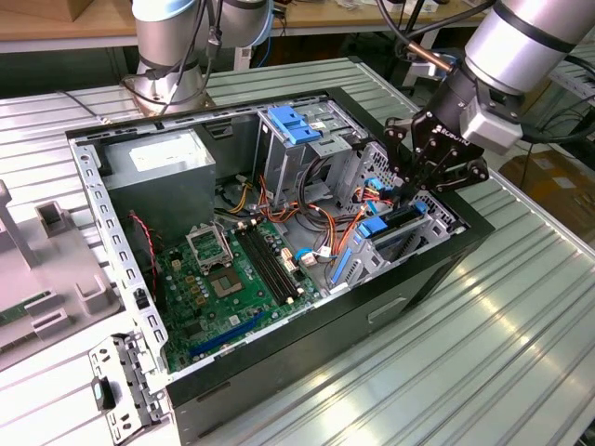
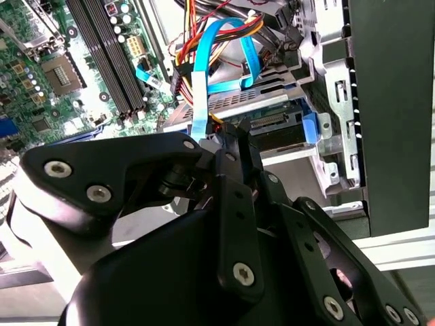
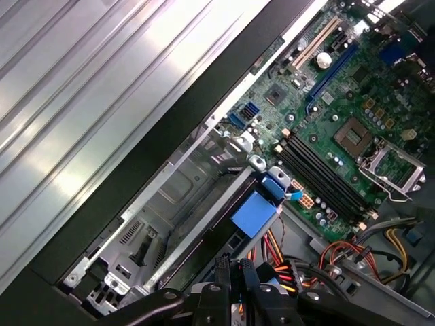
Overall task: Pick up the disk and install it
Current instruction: 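Insert the first disk wire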
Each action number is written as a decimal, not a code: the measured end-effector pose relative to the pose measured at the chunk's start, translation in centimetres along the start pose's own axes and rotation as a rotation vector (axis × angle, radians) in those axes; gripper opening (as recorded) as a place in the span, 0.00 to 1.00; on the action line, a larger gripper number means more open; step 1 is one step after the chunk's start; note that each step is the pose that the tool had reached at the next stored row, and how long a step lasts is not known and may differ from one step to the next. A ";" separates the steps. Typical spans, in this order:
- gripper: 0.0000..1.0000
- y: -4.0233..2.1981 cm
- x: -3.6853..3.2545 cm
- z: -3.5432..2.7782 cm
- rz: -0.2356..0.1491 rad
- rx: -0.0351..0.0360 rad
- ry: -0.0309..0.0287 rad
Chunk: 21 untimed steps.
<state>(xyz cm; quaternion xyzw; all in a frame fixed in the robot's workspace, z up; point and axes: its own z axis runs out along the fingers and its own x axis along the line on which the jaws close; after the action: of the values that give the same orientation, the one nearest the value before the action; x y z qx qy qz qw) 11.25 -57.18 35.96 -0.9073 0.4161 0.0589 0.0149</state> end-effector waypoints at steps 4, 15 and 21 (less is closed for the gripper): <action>0.18 0.00 0.00 0.00 0.011 0.0008 0.0004; 0.18 0.00 0.00 0.04 0.031 0.0033 -0.0002; 0.18 0.00 0.01 0.04 0.067 0.0075 -0.0009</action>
<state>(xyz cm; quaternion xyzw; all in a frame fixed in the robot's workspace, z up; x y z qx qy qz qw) 11.25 -57.18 35.92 -0.8928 0.4463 0.0582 0.0165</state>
